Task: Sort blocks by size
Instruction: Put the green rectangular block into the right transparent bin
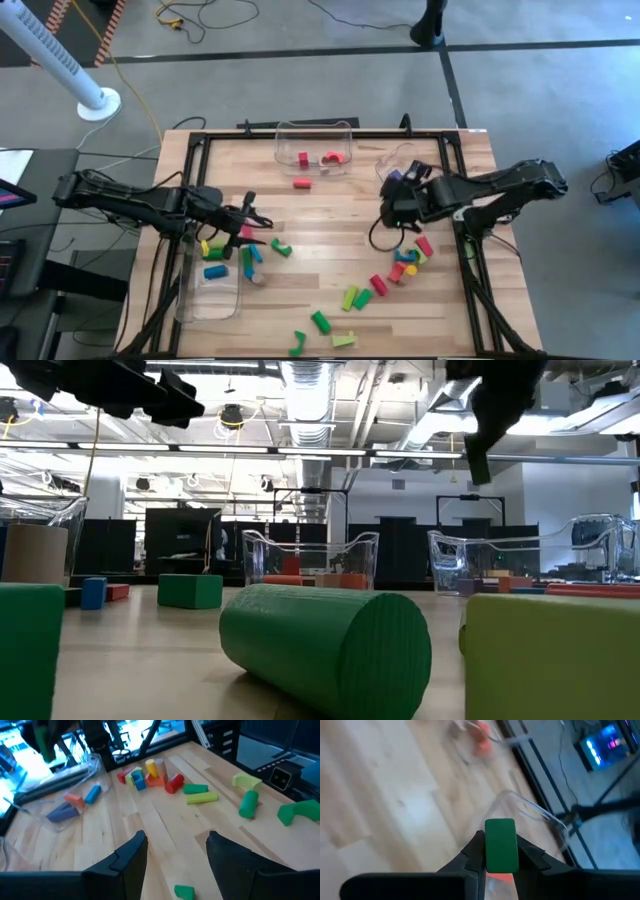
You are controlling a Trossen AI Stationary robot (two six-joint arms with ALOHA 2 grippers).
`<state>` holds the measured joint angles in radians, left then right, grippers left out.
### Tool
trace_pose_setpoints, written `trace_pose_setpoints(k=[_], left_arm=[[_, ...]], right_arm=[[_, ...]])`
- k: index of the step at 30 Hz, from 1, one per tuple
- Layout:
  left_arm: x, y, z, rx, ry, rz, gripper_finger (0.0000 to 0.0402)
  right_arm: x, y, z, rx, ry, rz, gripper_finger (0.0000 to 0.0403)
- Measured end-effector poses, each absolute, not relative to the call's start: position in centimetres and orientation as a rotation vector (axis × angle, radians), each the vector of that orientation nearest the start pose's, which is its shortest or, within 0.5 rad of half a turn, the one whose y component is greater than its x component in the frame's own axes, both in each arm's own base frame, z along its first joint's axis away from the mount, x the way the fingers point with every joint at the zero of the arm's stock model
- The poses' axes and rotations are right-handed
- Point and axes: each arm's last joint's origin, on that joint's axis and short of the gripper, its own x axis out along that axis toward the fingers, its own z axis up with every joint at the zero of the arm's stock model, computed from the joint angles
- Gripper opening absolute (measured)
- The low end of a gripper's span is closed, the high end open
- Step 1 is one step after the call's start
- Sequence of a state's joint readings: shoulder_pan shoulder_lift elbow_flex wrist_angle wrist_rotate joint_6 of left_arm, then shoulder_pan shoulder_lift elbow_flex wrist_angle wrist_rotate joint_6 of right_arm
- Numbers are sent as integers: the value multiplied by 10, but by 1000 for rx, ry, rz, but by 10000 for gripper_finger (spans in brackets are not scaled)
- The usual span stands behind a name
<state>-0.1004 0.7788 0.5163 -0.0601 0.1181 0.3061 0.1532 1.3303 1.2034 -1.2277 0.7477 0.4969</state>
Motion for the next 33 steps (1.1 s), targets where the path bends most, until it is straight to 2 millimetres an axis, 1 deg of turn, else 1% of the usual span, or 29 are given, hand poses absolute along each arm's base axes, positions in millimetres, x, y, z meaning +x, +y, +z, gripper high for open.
trace_pose_setpoints(k=[6, 12, 15, 19, 24, 27, 33], left_arm=[[175, -22, 256, 308, 253, -267, 194], [176, -23, 257, 275, 247, -261, 194], [175, -25, 257, 267, 245, -269, 194], [175, -28, 257, 270, 244, -284, 194], [175, -31, 257, 289, 242, -287, 194], [176, -31, 254, 306, 233, -288, 194], [179, -32, 241, 320, 233, -289, 194]], right_arm=[[209, -17, 289, -109, 1100, -831, 93], [195, -46, 276, -7, 1076, -785, 93], [189, -57, 265, 54, 1057, -763, 93], [181, -70, 249, 100, 1074, -769, 93], [173, -83, 234, 183, 1090, -785, 93], [170, -87, 225, 239, 1098, -763, 93], [162, -91, 213, 373, 1122, -738, 93]])
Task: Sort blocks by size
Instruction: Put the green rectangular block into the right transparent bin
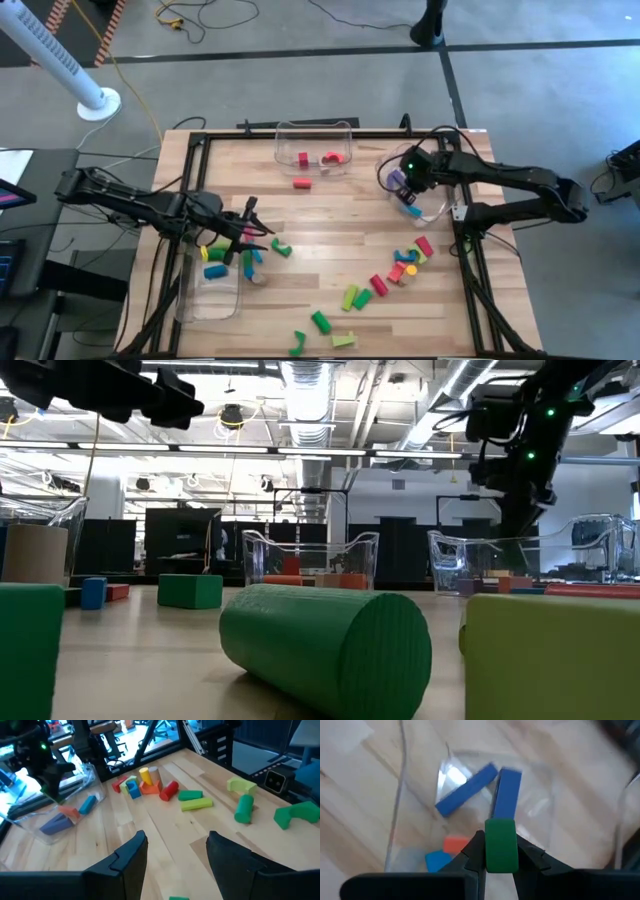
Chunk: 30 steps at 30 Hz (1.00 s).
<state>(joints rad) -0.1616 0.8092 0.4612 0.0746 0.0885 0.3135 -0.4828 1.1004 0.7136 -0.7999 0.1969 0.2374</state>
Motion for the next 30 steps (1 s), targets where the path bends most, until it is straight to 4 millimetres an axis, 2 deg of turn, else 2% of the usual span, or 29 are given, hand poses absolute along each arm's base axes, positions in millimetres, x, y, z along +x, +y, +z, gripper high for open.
trace_pose_setpoints(k=[4, 13, 22, 30], left_arm=[[180, -32, 237, 323, 237, -291, 194], [180, -32, 238, 316, 228, -289, 194], [181, -32, 241, 319, 198, -285, 194], [181, -32, 242, 299, 185, -282, 194]], right_arm=[[157, -94, 207, 428, 1140, -729, 93], [155, -96, 207, 493, 1132, -719, 93], [154, -104, 194, 551, 1240, -728, 94], [167, -117, 182, 516, 1221, -713, 141]])
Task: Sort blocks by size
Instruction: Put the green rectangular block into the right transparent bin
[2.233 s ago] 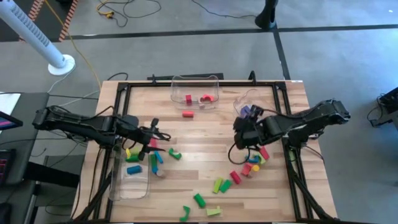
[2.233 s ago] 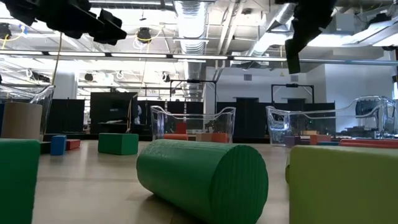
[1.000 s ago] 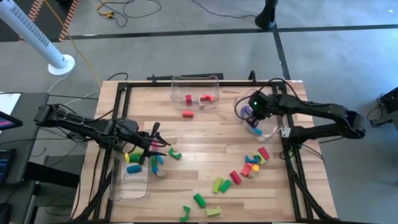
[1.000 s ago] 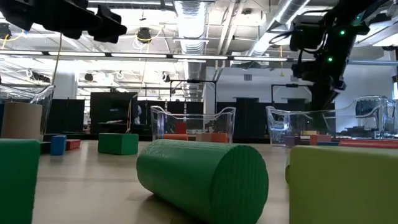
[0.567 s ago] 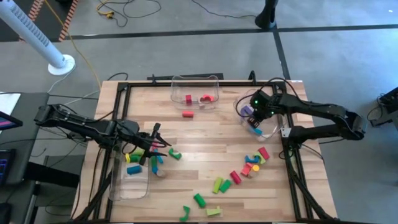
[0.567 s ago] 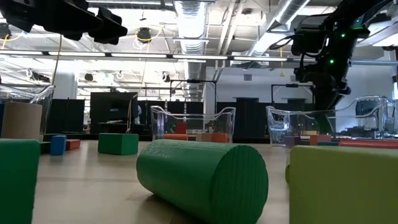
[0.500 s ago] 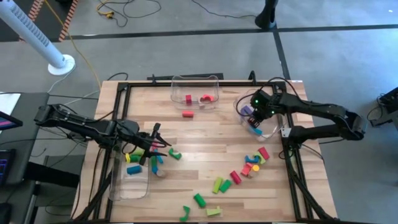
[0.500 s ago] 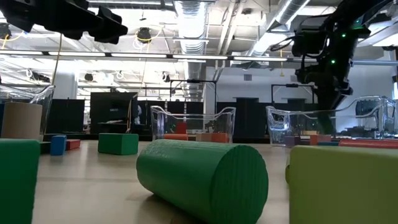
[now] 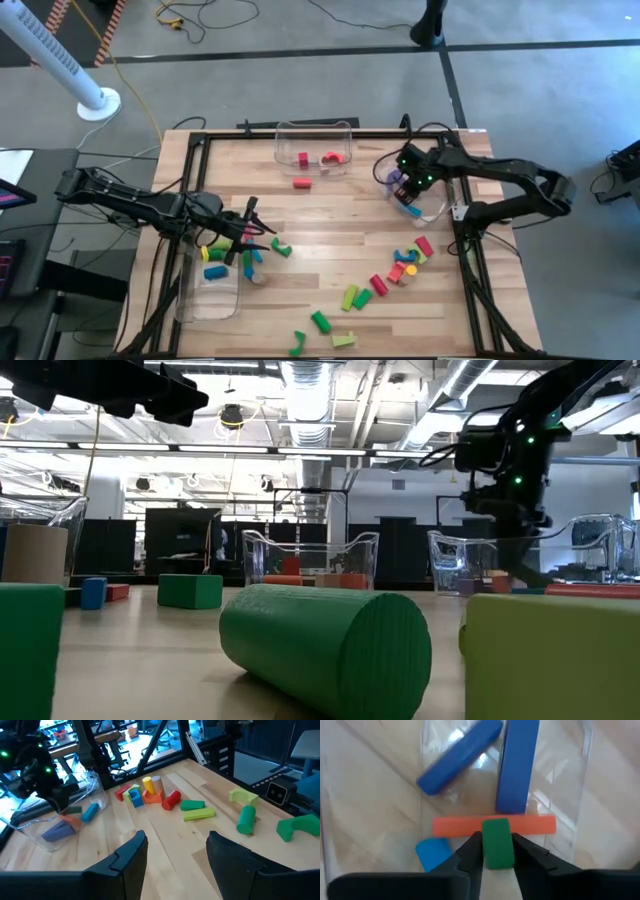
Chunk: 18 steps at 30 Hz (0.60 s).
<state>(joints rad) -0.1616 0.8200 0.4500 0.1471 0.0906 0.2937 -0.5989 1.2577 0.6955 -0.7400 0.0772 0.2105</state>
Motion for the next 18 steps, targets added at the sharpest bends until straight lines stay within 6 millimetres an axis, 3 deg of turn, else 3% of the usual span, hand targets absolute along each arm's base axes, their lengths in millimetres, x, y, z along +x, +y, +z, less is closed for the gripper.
trace_pose_setpoints(k=[9, 18], left_arm=[[181, -32, 243, 274, 187, -280, 194], [182, -32, 243, 281, 186, -264, 194]], right_arm=[[172, -120, 196, 479, 1116, -712, 234], [173, -111, 234, 433, 949, -692, 237]])
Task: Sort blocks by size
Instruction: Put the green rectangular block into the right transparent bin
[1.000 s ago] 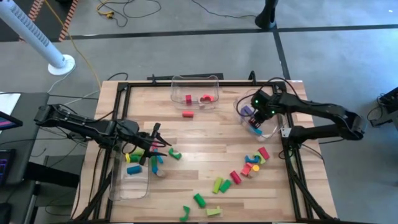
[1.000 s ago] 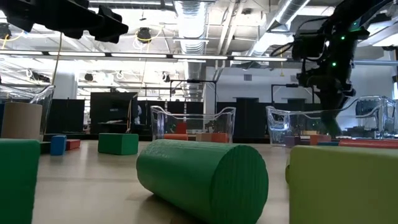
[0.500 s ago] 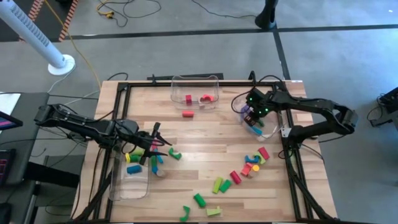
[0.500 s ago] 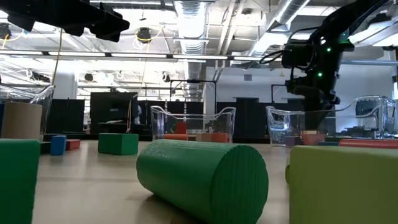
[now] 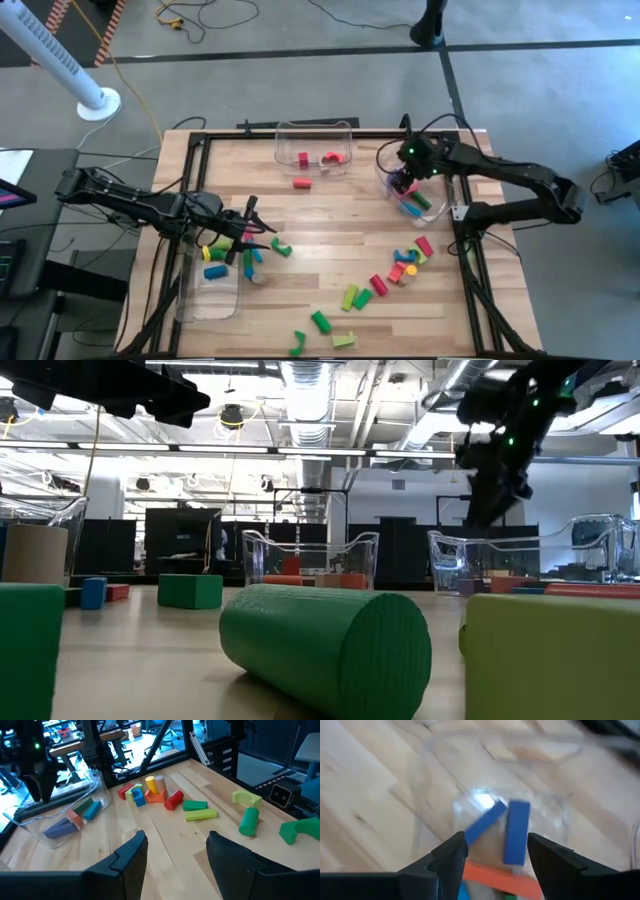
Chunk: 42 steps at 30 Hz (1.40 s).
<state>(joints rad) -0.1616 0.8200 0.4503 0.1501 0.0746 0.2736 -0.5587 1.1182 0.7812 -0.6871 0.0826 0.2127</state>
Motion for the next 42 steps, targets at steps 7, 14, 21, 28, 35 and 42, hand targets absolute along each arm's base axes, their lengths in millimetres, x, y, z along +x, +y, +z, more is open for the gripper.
trace_pose_setpoints(k=[7, 14, 21, 28, 35, 42], left_arm=[[182, -32, 243, 276, 187, -262, 194], [182, -31, 243, 267, 190, -250, 194], [182, -31, 243, 242, 195, -234, 194], [182, -31, 243, 226, 198, -221, 194], [182, -31, 243, 216, 198, -219, 194], [182, -31, 244, 208, 192, -218, 194]], right_arm=[[183, -84, 256, 344, 820, -560, 232], [193, -53, 261, 272, 802, -405, 232], [200, -24, 262, 212, 803, -263, 232], [203, 3, 264, 159, 781, -131, 232], [210, 32, 266, 117, 724, 5, 232], [217, 61, 260, 111, 720, 107, 232]])
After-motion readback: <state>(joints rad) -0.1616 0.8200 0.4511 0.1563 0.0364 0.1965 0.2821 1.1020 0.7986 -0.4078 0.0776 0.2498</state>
